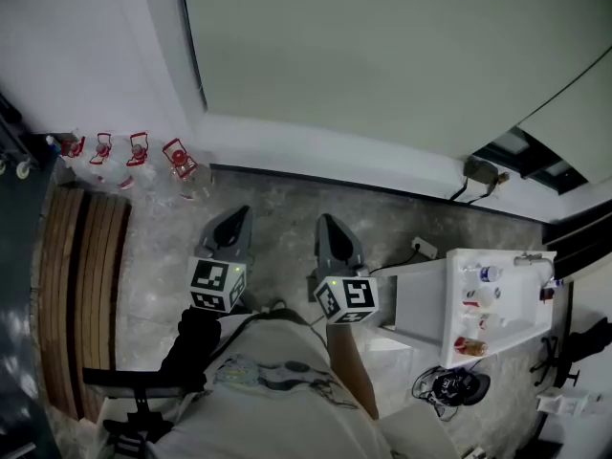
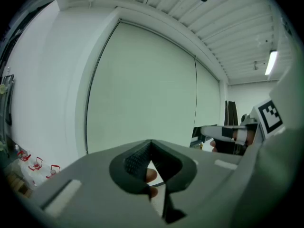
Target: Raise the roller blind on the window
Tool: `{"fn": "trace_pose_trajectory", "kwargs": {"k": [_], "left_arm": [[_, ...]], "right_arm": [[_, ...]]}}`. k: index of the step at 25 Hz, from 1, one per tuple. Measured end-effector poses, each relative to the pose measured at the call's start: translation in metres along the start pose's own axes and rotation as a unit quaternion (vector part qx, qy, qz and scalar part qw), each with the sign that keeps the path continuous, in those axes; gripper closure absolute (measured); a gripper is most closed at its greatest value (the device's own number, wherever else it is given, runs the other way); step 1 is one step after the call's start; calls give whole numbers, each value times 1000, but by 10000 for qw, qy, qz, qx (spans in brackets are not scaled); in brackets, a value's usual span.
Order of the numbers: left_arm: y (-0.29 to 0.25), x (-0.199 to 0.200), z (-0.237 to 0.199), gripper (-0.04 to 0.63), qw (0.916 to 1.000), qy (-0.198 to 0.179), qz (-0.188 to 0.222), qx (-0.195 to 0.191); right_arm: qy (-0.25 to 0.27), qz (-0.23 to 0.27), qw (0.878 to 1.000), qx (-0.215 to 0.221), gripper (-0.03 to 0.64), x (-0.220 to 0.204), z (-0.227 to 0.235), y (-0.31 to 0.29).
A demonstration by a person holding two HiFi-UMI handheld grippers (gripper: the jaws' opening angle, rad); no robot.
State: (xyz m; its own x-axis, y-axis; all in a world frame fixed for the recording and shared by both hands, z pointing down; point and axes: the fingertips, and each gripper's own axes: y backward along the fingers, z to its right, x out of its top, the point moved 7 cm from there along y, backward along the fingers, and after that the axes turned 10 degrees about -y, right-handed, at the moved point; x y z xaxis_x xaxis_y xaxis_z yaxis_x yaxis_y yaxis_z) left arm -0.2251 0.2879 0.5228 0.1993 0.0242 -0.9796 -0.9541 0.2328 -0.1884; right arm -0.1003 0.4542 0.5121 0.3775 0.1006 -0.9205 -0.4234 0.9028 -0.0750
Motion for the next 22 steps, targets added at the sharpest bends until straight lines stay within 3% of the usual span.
{"fn": "trace_pose_trajectory", "kwargs": {"k": [6, 13, 22], "left_arm": [[5, -3, -12, 597, 9995, 54, -76, 301], [0, -23, 16, 597, 9978, -22, -407, 528], [-34, -26, -29, 597, 9974, 25, -450, 567]], "right_arm": [[82, -106, 9999, 51, 615, 2, -1, 4], [-98, -374, 9992, 74, 615, -13, 35, 21], [-36, -495, 9988, 47, 615, -13, 33, -33]]}}
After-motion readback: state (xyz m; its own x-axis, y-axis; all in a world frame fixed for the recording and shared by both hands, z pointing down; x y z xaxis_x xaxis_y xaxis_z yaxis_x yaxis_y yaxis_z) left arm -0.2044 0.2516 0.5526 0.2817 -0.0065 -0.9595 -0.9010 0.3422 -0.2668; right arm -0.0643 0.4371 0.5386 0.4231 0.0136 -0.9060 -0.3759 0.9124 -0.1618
